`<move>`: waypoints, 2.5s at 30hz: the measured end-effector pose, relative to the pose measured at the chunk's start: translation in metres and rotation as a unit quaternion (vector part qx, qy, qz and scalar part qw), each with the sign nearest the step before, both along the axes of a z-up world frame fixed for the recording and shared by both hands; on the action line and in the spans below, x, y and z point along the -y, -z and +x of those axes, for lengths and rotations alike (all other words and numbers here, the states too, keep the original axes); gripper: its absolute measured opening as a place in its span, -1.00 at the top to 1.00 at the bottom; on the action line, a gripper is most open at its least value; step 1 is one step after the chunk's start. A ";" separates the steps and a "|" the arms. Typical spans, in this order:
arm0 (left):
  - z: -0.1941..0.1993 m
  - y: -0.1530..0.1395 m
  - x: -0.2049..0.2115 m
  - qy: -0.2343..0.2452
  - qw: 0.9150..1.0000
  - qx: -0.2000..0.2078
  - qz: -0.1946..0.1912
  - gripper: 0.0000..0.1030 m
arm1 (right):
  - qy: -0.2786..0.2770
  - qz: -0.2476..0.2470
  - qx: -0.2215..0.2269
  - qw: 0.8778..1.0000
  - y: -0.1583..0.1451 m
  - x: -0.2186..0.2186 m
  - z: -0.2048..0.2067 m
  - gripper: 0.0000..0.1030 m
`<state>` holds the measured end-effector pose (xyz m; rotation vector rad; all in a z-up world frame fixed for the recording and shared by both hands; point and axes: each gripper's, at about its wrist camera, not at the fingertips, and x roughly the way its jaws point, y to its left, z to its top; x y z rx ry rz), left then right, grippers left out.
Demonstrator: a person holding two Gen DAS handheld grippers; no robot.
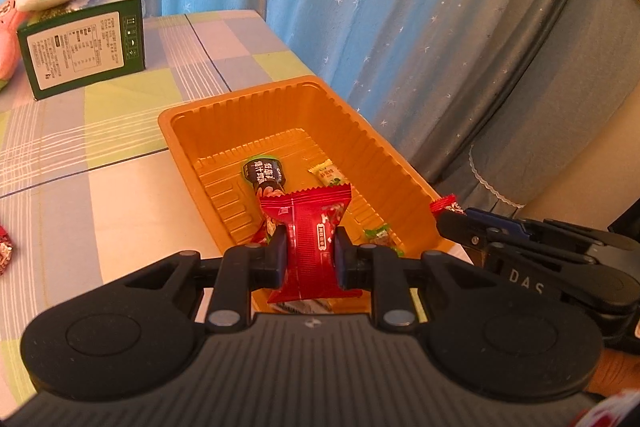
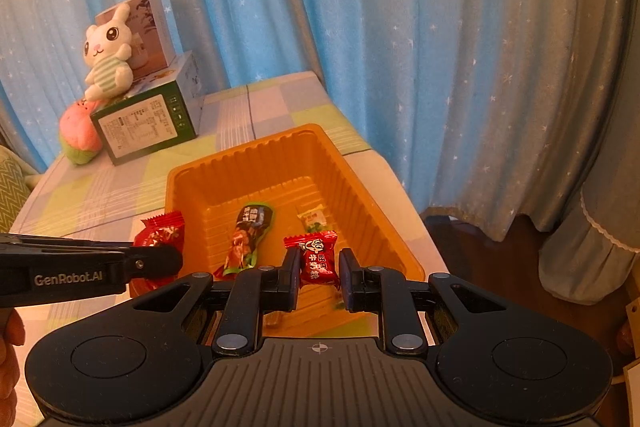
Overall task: Organize snacks
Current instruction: 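Open the left tool to drop the red packet while the right tool releases its candy, then withdraw both tools from the tray toward the remaining red candies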
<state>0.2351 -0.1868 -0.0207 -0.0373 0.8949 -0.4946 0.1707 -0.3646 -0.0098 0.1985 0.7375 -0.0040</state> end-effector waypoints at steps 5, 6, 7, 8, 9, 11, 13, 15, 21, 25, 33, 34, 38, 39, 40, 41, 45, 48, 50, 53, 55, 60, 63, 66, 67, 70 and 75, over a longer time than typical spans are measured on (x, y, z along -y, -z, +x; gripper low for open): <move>0.010 0.006 0.004 -0.002 1.000 -0.006 -0.004 0.60 | 0.001 -0.001 -0.002 1.000 0.004 0.001 0.009 0.60; 0.012 0.008 0.005 -0.003 1.000 -0.006 -0.004 0.60 | 0.001 -0.001 -0.002 1.000 0.004 0.001 0.011 0.60; 0.014 0.009 0.005 -0.004 1.000 -0.006 -0.006 0.60 | 0.002 -0.001 -0.002 1.000 0.005 0.001 0.012 0.60; 0.015 0.010 0.005 -0.004 1.000 -0.004 -0.011 0.59 | 0.001 -0.001 -0.003 1.000 0.006 0.001 0.013 0.60; 0.016 0.011 0.005 -0.004 1.000 -0.004 -0.016 0.55 | 0.001 -0.001 -0.003 1.000 0.007 0.000 0.014 0.60; 0.017 0.014 0.004 -0.010 1.000 -0.006 -0.011 0.43 | 0.001 -0.001 -0.005 1.000 0.008 0.001 0.015 0.59; 0.016 0.015 0.000 -0.014 1.000 -0.008 -0.012 0.43 | 0.000 -0.001 -0.006 1.000 0.009 0.001 0.014 0.60; 0.014 0.015 -0.006 -0.022 1.000 -0.009 -0.016 0.43 | 0.001 -0.002 -0.007 1.000 0.010 0.001 0.015 0.59; 0.009 0.015 -0.024 -0.046 0.999 -0.007 -0.023 0.43 | 0.000 0.001 -0.009 1.000 0.012 0.001 0.017 0.59; 0.007 0.014 -0.032 -0.054 0.998 -0.005 -0.020 0.40 | -0.002 0.003 -0.006 1.000 0.011 -0.002 0.018 0.59; 0.001 0.009 -0.040 -0.063 0.998 0.005 -0.014 0.05 | -0.013 0.022 0.000 1.000 0.009 -0.007 0.026 0.35; 0.000 0.009 -0.041 -0.064 0.998 0.007 -0.013 0.00 | -0.011 0.030 0.000 0.999 0.009 -0.005 0.025 0.01; -0.007 0.008 -0.047 -0.069 0.998 0.009 -0.011 -0.08 | 0.011 0.045 0.006 0.999 0.006 0.004 0.017 -0.13; -0.009 0.007 -0.048 -0.070 0.997 0.010 -0.008 -0.14 | 0.017 0.048 0.004 0.999 0.006 0.007 0.015 -0.13; -0.012 0.007 -0.050 -0.072 0.997 0.012 -0.006 -0.17 | 0.024 0.051 0.003 0.998 0.005 0.009 0.012 -0.13; -0.015 0.006 -0.052 -0.073 0.997 0.012 -0.005 -0.19 | 0.030 0.052 0.002 0.998 0.004 0.011 0.008 -0.13; -0.028 0.002 -0.062 -0.081 0.997 0.014 -0.002 -0.30 | 0.044 0.058 -0.003 0.997 0.000 0.016 -0.007 -0.13; -0.040 -0.001 -0.070 -0.087 0.996 0.017 0.002 -0.35 | 0.045 0.056 -0.006 0.997 -0.005 0.013 -0.021 -0.13; -0.048 -0.004 -0.074 -0.092 0.996 0.017 0.004 -0.38 | 0.044 0.058 -0.006 0.997 -0.009 0.010 -0.030 -0.13; -0.061 -0.010 -0.083 -0.099 0.995 0.023 0.008 -0.45 | 0.038 0.053 -0.002 0.998 -0.015 0.000 -0.043 -0.13; -0.069 -0.014 -0.089 -0.102 0.994 0.026 0.010 -0.46 | 0.034 0.051 0.000 0.998 -0.019 -0.007 -0.051 -0.13; -0.089 -0.021 -0.106 -0.111 0.993 0.030 0.016 -0.51 | 0.018 0.039 0.000 0.999 -0.029 -0.027 -0.065 -0.13; -0.100 -0.025 -0.117 -0.119 0.992 0.033 0.019 -0.52 | 0.008 0.031 0.000 0.999 -0.033 -0.040 -0.072 -0.13; -0.109 -0.029 -0.129 -0.127 0.991 0.036 0.021 -0.52 | -0.001 0.028 0.001 1.000 -0.036 -0.051 -0.078 -0.13; -0.112 -0.030 -0.133 -0.129 0.991 0.037 0.022 -0.52 | -0.004 0.026 0.001 1.000 -0.036 -0.055 -0.080 -0.13; -0.121 -0.034 -0.144 -0.137 0.989 0.042 0.022 -0.53 | -0.016 0.023 0.001 1.000 -0.038 -0.067 -0.084 -0.13; -0.132 -0.037 -0.160 -0.149 0.988 0.046 0.023 -0.55 | -0.034 0.019 0.002 0.999 -0.040 -0.086 -0.089 -0.13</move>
